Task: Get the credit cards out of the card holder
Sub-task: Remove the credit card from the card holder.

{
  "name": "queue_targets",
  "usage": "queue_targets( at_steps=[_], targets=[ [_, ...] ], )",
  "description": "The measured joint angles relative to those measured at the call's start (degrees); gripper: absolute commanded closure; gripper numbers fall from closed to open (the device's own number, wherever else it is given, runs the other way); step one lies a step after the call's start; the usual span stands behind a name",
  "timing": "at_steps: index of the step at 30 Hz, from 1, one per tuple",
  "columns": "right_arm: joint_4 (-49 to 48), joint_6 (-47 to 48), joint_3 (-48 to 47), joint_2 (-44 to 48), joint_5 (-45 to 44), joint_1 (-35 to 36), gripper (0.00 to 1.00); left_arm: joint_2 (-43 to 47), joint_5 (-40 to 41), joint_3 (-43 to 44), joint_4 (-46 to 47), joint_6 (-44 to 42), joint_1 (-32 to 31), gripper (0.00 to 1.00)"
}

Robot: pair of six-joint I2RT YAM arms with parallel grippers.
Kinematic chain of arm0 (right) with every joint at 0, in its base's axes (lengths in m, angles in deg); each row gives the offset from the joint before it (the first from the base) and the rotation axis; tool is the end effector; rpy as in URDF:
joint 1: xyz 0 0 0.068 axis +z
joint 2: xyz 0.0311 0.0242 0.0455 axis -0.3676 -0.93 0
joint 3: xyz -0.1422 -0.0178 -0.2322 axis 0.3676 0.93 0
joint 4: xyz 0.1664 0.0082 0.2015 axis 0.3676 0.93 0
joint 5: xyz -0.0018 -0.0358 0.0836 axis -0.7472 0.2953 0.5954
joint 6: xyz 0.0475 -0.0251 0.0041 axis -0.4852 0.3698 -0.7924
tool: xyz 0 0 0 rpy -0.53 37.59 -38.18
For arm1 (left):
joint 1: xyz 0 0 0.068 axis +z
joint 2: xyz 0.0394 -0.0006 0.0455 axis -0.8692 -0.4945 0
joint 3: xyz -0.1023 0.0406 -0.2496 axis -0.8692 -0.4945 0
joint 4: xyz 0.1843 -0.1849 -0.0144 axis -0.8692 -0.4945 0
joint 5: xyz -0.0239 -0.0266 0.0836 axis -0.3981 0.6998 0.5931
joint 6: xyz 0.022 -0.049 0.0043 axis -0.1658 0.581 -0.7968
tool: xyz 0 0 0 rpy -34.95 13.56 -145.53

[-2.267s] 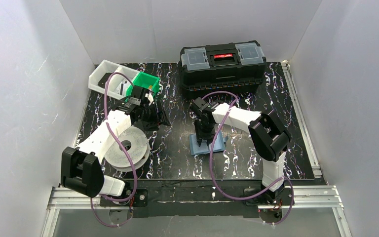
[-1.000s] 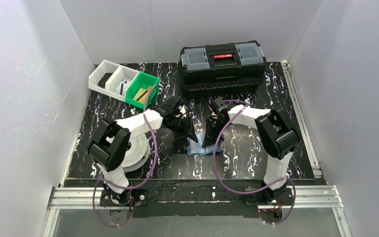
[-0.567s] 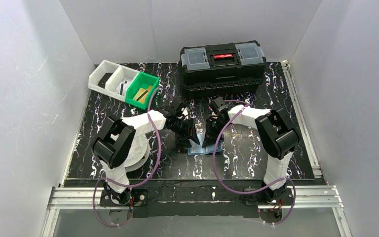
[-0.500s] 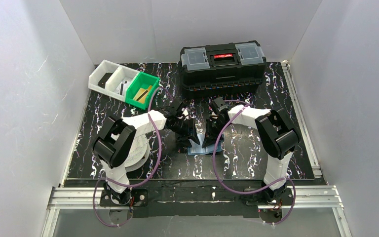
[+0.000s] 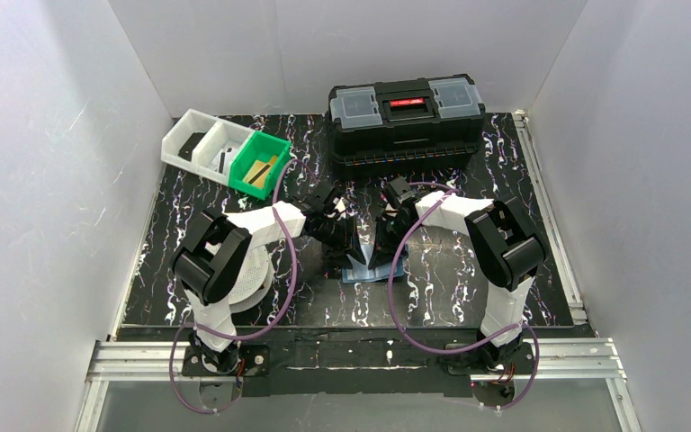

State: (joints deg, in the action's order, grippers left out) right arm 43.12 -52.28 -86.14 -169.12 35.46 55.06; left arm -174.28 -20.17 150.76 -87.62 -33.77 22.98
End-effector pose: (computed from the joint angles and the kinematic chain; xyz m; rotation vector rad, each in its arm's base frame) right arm 0.2832 0.2060 0.1381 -0.0389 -3.0041 -0.8286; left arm 0.2775 -0.2334 0.1679 0.0351 2.8407 -1.0822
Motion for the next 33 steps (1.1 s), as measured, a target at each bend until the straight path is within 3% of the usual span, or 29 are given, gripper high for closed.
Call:
queue_targets(
  at_steps=[6,13,16,25,30,33],
  targets=[
    [0.0,0.0,0.0,0.0,0.0,0.0,0.99,-1.0,-0.2,0.0,0.4,0.3,-0.4,0.65],
    [0.0,0.0,0.0,0.0,0.2,0.0,0.99,-1.4,0.3,0.0,0.5,0.7,-0.6,0.91],
    [0.0,0.0,0.0,0.1,0.3,0.0,0.90,-1.4,0.7,0.0,0.5,0.7,-0.7,1.00],
    [2.3,0.3,-1.6,2.8,-0.5,0.2,0.53,-1.4,1.4,0.0,0.3,0.5,-0.7,1.00],
    [5.6,0.7,-5.6,7.0,-2.3,0.3,0.43,-1.4,1.4,0.3,0.0,-0.3,-0.9,0.99],
    [7.4,1.3,-7.7,9.7,-4.4,0.1,0.43,-1.4,1.3,1.2,-0.2,-0.9,-1.3,0.89]
  ],
)
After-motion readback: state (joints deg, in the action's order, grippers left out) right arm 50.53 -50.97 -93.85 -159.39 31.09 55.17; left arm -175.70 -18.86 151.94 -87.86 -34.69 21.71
